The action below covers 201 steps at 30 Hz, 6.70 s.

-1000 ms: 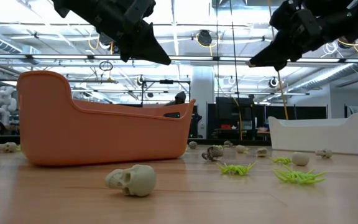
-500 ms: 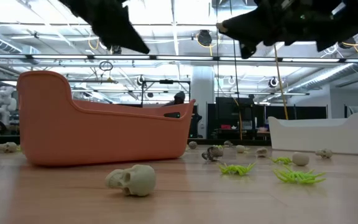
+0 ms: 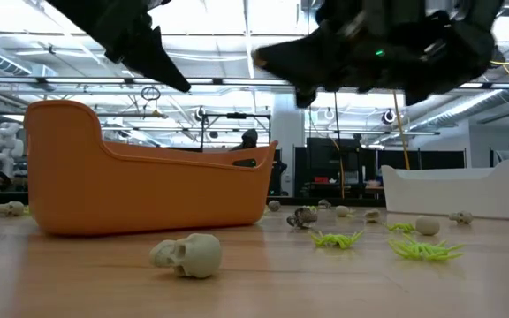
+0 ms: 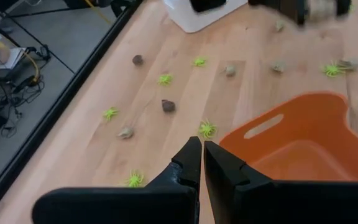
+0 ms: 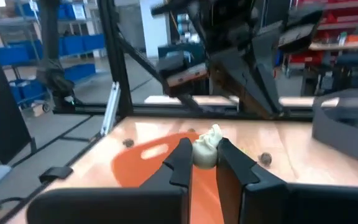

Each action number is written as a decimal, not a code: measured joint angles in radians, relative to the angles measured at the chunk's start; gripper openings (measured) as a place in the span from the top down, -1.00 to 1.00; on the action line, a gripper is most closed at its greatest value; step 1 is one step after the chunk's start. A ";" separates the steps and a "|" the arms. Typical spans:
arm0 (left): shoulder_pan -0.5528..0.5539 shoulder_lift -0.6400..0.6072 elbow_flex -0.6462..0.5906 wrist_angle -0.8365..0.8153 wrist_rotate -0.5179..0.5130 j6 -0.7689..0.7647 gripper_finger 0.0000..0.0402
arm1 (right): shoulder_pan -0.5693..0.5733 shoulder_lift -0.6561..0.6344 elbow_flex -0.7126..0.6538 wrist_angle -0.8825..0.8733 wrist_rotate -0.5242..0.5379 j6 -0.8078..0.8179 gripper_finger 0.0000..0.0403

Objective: Sort Halloween decoration
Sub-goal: Put the small white skull toy into the orange bin

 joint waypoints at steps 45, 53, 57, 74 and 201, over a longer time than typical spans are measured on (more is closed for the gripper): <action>-0.362 -0.006 0.075 -0.082 0.106 -0.280 0.89 | 0.173 -0.179 0.198 -0.820 0.030 -0.159 0.25; -0.522 0.037 0.083 -0.066 0.149 -0.552 0.89 | 0.270 -0.179 0.198 -0.817 0.133 -0.157 0.25; -0.559 0.099 0.082 -0.054 0.277 -0.576 0.89 | 0.301 -0.179 0.197 -0.825 0.132 -0.132 0.25; -0.559 0.344 0.082 -0.026 0.369 -0.602 0.82 | 0.405 -0.179 0.197 -0.823 0.137 -0.117 0.25; -0.554 0.439 0.214 -0.026 0.147 0.102 0.91 | 0.471 -0.178 0.197 -0.816 0.322 -0.045 0.25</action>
